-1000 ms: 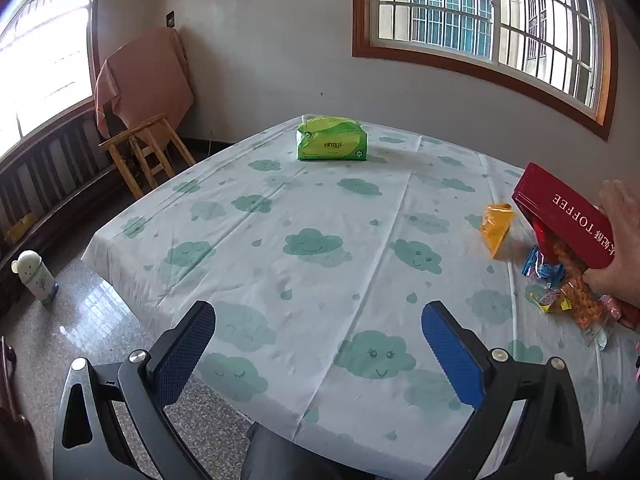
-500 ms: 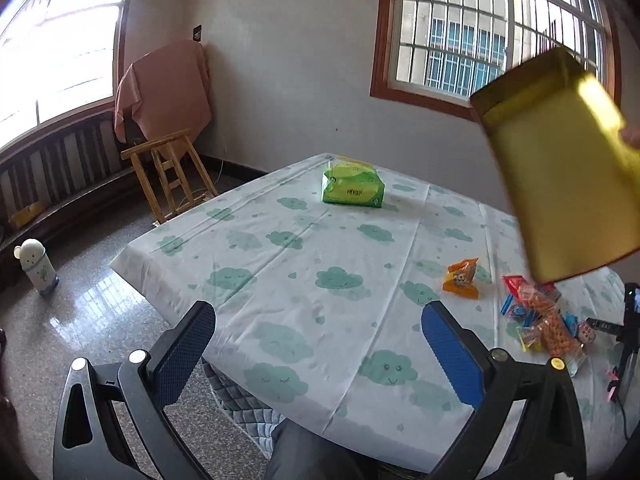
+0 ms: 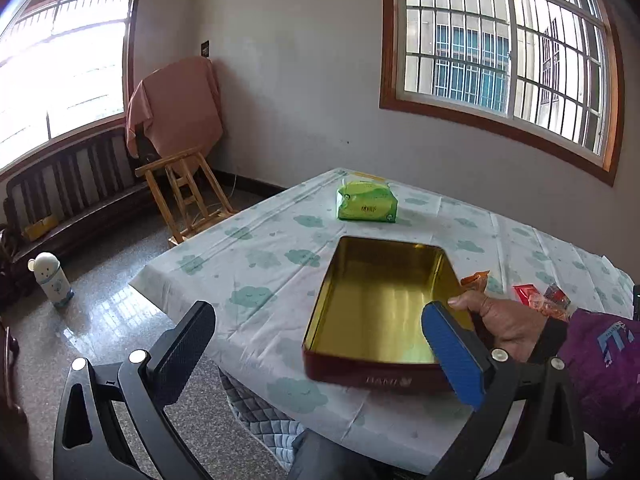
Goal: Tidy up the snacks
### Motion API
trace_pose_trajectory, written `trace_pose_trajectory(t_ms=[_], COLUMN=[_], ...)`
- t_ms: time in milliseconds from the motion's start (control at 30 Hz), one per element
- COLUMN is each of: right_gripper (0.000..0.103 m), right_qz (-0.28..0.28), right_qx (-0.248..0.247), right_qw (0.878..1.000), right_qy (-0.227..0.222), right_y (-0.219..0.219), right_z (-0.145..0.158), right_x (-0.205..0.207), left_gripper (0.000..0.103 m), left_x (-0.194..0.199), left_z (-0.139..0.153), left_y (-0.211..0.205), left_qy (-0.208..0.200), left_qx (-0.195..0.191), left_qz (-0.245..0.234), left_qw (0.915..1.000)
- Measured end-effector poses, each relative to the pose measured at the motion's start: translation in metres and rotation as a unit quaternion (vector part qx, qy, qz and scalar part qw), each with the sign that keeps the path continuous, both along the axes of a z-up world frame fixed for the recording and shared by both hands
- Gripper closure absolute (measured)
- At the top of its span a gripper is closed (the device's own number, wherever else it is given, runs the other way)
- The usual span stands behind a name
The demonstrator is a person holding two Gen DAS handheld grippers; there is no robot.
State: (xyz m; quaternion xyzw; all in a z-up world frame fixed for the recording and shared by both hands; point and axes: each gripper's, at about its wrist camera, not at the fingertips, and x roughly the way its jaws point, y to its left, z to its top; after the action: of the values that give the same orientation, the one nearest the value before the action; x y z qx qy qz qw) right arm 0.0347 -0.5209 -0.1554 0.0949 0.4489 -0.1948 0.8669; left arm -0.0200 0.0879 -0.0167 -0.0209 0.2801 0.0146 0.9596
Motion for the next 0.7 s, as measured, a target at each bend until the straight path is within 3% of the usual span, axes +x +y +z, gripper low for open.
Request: trace_pose_trajectory(t_ms=[267,600,700], right_gripper=[0.0,0.0,0.0], right_qz=[0.0,0.0,0.0], right_qx=[0.0,0.0,0.0], right_qw=[1.0,1.0,1.0], right_qy=[0.0,0.0,0.0], right_y=[0.0,0.0,0.0], right_z=[0.0,0.0,0.0], right_x=[0.0,0.0,0.0], left_gripper=[0.001,0.001,0.001], left_x=[0.015,0.018,0.023], left_z=[-0.017,-0.014,-0.02], left_y=[-0.017,-0.057,-0.075], left_qy=[0.03,0.022,0.039], left_qx=[-0.014,0.0,0.004], left_qz=[-0.023,-0.06,-0.081], left_qw=[0.9992,0.9979,0.996])
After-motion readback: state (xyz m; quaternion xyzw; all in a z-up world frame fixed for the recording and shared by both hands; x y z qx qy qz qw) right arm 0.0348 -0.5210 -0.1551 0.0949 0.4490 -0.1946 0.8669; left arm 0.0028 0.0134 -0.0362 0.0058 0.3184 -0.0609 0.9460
